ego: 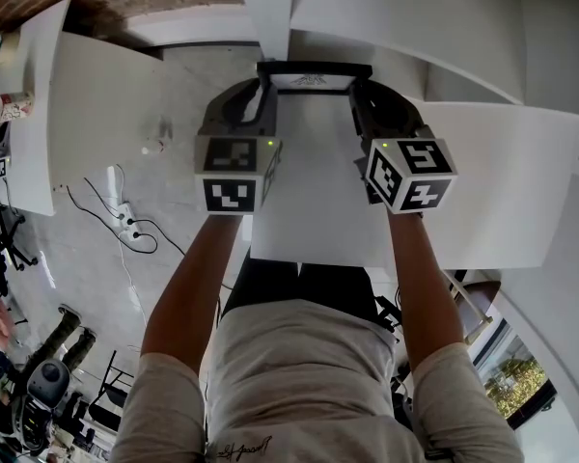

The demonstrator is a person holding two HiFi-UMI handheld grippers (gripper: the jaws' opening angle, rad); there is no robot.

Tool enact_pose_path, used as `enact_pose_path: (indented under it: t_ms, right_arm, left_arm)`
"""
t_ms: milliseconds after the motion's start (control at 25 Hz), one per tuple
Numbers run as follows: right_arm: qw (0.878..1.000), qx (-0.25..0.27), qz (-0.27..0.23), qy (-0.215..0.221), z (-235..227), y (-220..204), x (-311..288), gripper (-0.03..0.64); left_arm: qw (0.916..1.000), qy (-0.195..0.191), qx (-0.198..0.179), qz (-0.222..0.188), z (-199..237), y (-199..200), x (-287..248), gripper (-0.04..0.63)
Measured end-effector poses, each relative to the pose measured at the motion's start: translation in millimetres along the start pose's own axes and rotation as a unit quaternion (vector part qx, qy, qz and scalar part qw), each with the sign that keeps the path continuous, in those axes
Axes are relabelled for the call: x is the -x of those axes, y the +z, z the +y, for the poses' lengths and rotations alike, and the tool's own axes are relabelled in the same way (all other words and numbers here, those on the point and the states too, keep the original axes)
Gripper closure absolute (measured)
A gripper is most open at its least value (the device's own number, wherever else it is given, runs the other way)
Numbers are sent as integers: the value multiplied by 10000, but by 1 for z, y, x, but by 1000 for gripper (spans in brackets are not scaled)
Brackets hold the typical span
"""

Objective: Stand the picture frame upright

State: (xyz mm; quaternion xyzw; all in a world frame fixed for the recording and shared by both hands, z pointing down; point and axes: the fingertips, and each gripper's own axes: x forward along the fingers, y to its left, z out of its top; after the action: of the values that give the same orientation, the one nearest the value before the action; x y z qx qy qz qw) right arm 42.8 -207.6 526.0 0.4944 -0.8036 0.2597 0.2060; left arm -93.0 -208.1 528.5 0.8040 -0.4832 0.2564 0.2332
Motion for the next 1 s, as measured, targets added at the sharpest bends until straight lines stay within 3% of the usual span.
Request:
enact_pose_path:
  t_ms: [1000]
  right_arm:
    - [10000,27,-62,-43,0,1,2,543]
  left_arm:
    - [9999,85,-99,-86,0,0,1,521]
